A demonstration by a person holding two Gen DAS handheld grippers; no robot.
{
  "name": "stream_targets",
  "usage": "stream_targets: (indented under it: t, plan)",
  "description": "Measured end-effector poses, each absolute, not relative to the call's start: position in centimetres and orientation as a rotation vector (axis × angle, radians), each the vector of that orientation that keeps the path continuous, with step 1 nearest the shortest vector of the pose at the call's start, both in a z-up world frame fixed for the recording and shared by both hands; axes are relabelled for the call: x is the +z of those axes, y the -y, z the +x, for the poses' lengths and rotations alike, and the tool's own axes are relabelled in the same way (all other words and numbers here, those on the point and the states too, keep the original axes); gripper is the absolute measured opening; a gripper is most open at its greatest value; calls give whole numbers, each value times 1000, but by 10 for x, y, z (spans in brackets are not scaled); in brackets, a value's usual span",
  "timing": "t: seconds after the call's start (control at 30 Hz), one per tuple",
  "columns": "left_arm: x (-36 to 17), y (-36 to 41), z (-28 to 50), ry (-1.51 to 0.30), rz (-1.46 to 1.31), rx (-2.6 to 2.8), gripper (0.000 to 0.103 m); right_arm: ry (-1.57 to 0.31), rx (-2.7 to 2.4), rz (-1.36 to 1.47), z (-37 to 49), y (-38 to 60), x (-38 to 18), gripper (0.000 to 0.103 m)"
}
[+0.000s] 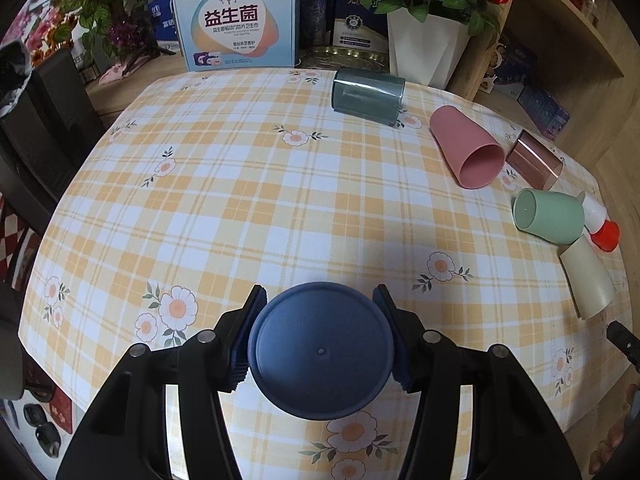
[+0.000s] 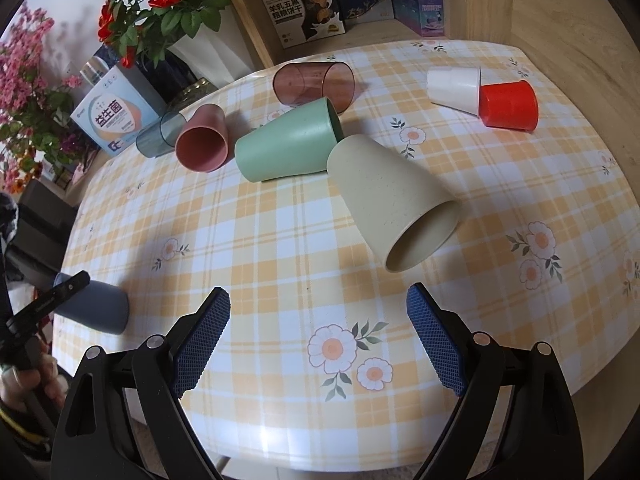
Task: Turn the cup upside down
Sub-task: 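Rotate the blue cup upside down with the left gripper and set it down, then open the left gripper and withdraw it from the blue cup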
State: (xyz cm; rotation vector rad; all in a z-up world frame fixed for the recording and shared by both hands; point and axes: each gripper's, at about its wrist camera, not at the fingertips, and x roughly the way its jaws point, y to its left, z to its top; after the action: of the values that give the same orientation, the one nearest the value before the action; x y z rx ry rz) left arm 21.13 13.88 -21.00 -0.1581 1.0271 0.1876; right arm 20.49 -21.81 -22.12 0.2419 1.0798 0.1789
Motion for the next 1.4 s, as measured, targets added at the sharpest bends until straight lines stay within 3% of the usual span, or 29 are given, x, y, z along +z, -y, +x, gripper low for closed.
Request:
stream_targets:
  t: [0.5, 0.8, 1.03, 1.4]
  plan:
    - [-211, -136, 213, -1015, -149, 194, 54, -1061, 183, 227, 199, 216, -211, 87]
    - [-194, -134, 203, -973, -154, 160, 85, -1012, 191, 213, 186, 217, -189, 87]
    - [-180, -132, 192, -955, -140, 151, 94, -971, 191, 209, 171, 218, -170, 87]
    - [-145, -128, 153, -922, -121, 158, 97, -878, 204, 193, 140, 215, -111, 87]
